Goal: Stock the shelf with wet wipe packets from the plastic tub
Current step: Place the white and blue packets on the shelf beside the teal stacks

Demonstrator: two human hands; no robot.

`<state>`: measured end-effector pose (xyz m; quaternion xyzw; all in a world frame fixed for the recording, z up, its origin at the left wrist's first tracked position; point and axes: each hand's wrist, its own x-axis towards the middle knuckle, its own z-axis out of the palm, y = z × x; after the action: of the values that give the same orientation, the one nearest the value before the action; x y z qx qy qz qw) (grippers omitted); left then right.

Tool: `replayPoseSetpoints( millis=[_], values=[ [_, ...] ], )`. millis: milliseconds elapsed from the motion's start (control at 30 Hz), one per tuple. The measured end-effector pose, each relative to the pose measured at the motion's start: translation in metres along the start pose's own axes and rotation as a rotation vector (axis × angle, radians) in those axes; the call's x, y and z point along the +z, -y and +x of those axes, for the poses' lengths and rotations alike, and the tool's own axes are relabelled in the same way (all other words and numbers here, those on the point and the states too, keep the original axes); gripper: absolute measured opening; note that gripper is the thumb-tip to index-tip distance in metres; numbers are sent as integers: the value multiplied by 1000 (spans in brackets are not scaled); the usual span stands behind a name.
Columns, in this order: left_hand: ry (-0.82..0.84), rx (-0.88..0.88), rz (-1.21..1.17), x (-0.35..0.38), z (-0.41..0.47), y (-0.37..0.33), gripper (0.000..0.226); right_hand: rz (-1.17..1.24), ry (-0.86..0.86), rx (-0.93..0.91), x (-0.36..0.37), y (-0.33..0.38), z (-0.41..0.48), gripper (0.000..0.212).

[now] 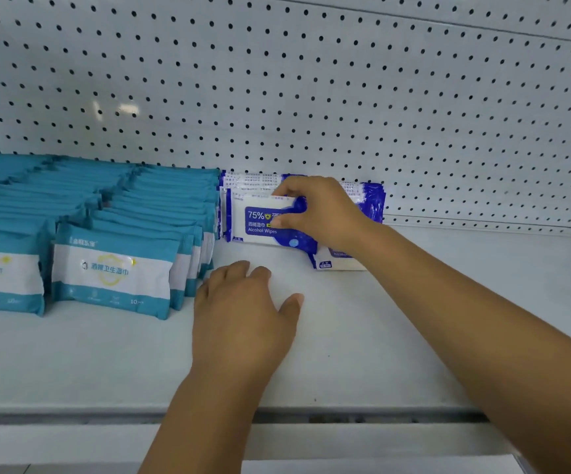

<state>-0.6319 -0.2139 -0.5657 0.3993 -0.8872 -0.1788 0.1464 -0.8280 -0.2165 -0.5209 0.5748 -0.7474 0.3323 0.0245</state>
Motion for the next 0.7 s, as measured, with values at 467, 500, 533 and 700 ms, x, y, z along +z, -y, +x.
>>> replayPoseSetpoints(
  millis=[467,500,533,700],
  values=[
    [16,17,31,0,6,0,62,-24,-192,-51,4,-17,-3,50],
    [26,20,40,-1,6,0,63,59,-129,10,-8,-16,-11,43],
    [38,25,49,-1,6,-1,64,130,-49,58,-22,-17,-19,37],
    [54,68,69,6,16,-8,68,59,465,228,-72,-31,-46,36]
  ],
)
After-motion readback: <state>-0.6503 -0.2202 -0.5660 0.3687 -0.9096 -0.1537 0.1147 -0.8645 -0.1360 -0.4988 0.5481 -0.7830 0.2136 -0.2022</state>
